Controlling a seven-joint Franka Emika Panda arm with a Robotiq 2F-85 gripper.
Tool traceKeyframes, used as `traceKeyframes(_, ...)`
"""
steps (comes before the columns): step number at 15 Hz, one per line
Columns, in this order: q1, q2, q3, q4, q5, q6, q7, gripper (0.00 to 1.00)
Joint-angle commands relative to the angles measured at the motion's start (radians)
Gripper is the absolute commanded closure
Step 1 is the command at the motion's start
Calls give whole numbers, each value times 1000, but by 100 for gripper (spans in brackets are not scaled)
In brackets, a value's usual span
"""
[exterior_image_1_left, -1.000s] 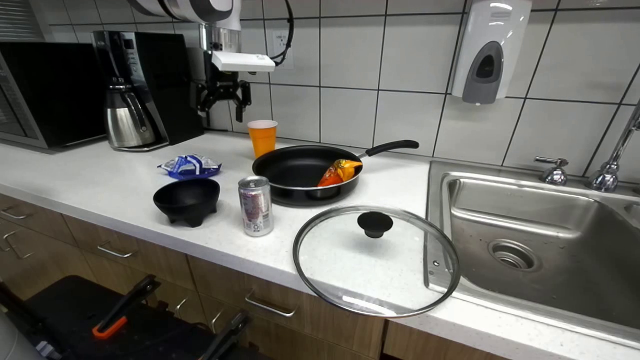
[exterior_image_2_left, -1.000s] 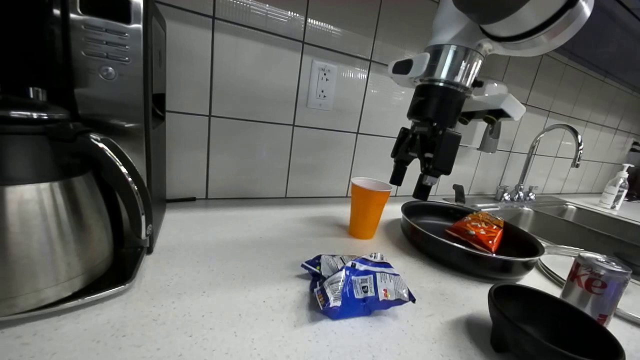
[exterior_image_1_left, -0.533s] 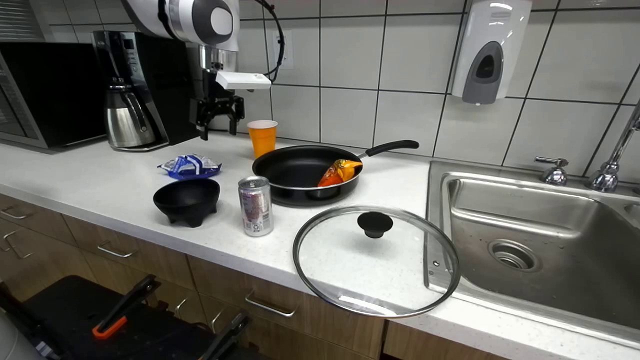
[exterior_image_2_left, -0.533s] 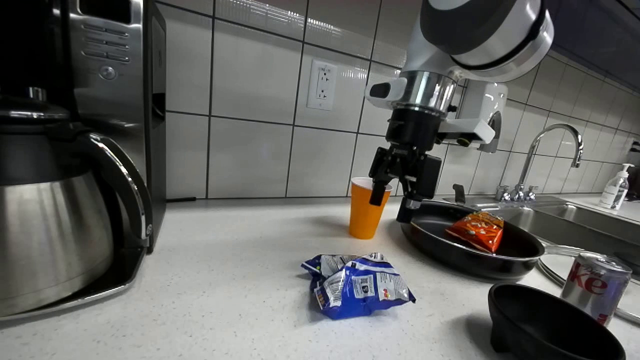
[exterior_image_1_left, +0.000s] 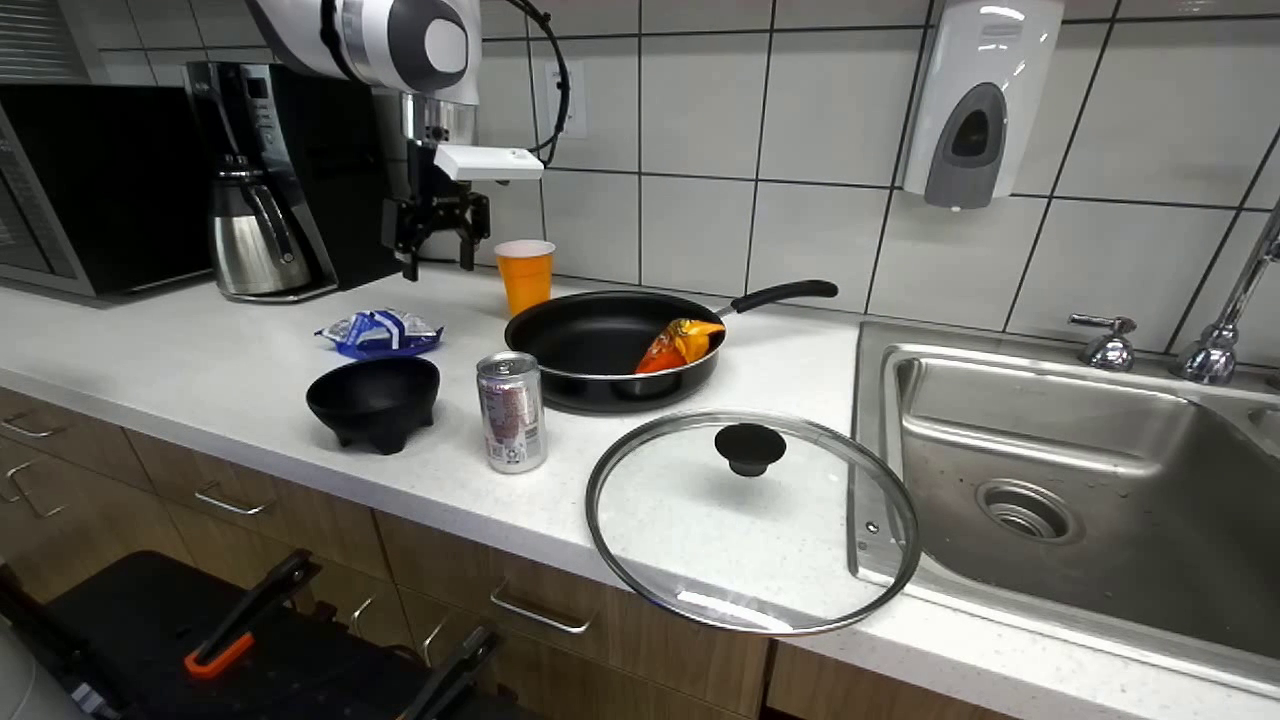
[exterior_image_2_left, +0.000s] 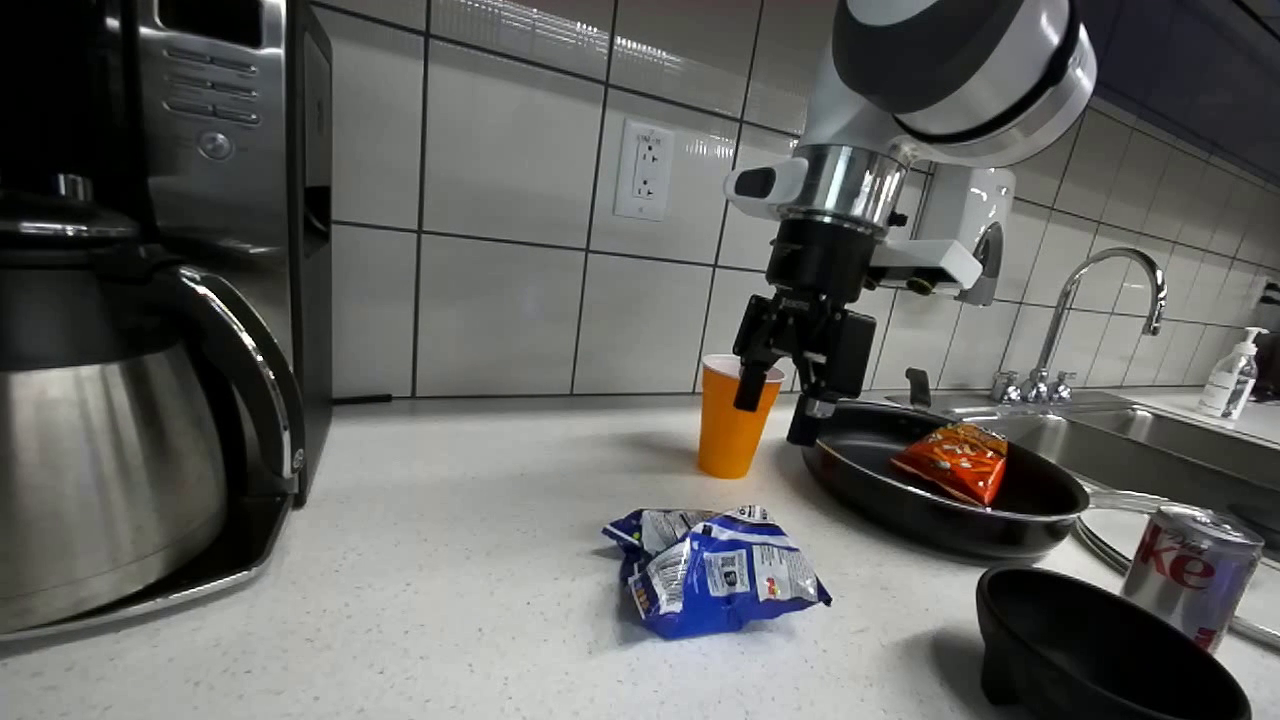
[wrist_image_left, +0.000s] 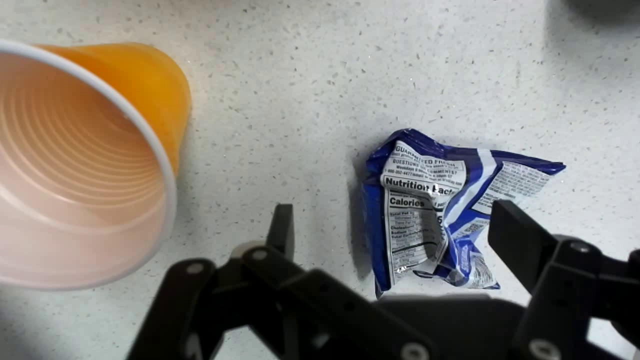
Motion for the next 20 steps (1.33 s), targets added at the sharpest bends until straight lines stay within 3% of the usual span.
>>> traceKeyframes(1,-11,1,12,1,-5,-1,4,0)
traceKeyframes(8,14,35,52,46,-23,-2,-23,0)
traceKeyframes(13,50,69,71,69,-104,-1,-37,0)
traceKeyframes(20,69,60,95,31,-173,20,-92,0)
